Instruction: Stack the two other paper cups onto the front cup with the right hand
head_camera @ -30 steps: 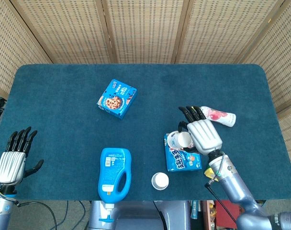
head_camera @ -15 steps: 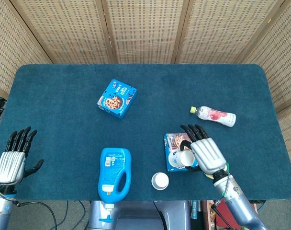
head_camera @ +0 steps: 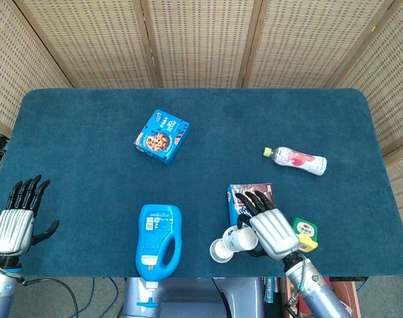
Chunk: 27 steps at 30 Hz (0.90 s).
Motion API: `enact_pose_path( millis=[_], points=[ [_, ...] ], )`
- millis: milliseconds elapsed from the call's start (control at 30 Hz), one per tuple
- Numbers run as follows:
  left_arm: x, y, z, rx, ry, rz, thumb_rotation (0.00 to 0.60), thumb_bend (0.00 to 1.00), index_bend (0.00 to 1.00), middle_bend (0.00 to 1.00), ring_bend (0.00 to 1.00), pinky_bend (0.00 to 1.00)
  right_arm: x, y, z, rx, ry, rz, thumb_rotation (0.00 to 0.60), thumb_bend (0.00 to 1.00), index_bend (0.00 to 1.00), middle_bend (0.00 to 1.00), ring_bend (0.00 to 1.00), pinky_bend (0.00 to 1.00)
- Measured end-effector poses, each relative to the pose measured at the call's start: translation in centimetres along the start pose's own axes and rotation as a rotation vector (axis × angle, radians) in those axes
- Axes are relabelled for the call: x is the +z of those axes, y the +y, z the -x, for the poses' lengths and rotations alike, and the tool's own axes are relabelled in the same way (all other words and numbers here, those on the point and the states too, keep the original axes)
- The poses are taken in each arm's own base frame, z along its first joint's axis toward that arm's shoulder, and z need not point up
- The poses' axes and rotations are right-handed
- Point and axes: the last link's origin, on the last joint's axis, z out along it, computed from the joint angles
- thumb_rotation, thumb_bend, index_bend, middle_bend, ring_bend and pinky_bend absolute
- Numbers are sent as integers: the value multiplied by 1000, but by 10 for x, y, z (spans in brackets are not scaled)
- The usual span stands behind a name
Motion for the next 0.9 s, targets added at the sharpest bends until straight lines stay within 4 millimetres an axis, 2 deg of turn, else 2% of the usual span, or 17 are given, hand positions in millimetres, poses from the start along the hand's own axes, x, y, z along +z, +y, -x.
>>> enact_pose_path(
  millis=[900],
  points=[
    [0,1,-1,-3,5,4,600,271,0,0,0,0,7,-19,32,-6,-66,-36,600,132,516,128,0,22]
  ],
)
